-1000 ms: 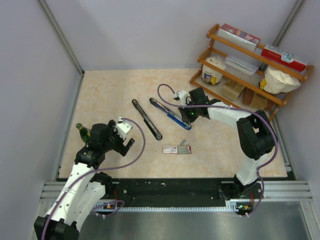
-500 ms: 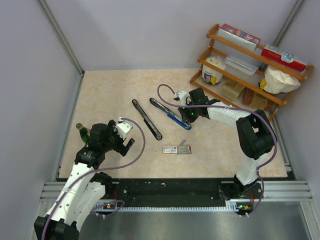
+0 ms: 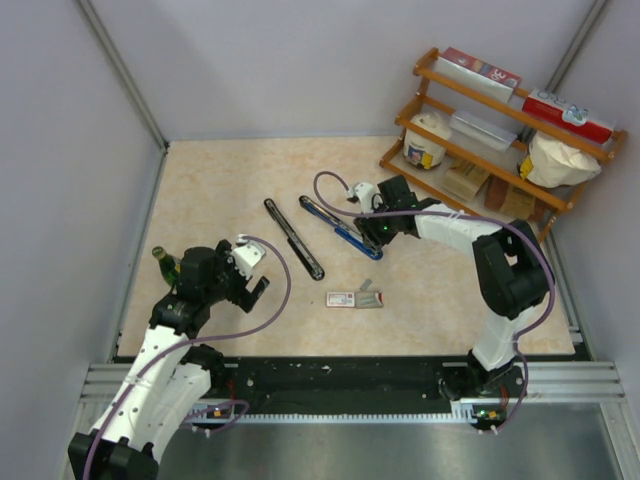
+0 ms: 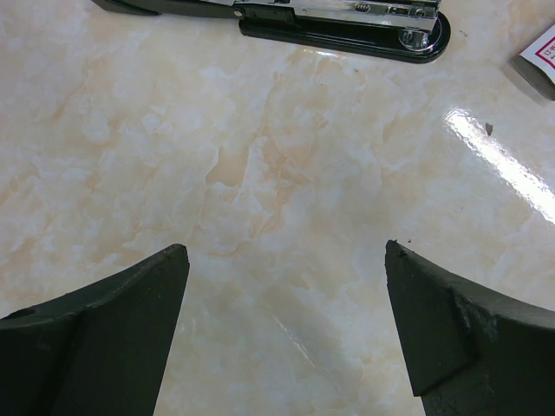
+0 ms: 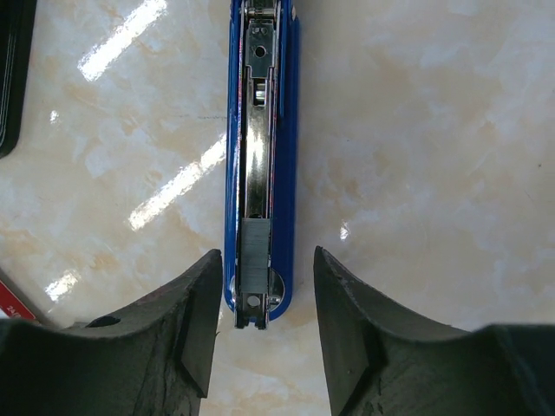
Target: Load the staples into the stapler
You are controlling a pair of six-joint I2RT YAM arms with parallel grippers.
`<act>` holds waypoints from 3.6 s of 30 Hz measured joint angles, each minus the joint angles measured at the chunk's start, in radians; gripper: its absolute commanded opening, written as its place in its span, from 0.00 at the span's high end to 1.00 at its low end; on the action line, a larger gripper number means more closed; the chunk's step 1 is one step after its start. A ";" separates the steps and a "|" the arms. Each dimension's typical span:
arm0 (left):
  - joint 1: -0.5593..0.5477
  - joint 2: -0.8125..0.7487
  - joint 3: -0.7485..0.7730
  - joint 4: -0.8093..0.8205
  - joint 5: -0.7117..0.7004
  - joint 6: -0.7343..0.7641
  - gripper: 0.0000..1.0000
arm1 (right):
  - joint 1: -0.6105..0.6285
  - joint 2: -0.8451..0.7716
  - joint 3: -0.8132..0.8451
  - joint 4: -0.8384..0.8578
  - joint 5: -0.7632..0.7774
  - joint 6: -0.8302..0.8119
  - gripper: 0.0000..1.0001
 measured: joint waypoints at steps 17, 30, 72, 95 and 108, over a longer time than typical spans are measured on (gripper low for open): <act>0.003 0.000 0.000 0.000 0.000 0.000 0.01 | 0.020 -0.157 -0.055 -0.011 -0.034 -0.201 0.27; 0.003 0.000 0.000 0.000 -0.002 0.000 0.01 | 0.114 -0.218 -0.151 -0.064 0.016 -0.495 0.18; 0.003 0.000 -0.012 0.002 -0.004 0.000 0.01 | 0.182 -0.143 -0.140 -0.186 0.084 -0.676 0.11; 0.004 0.000 -0.013 0.003 -0.004 0.000 0.01 | 0.231 -0.207 -0.250 -0.061 0.079 -0.720 0.09; 0.004 -0.005 -0.013 0.003 -0.004 0.000 0.01 | 0.249 -0.204 -0.277 0.091 0.228 -0.701 0.08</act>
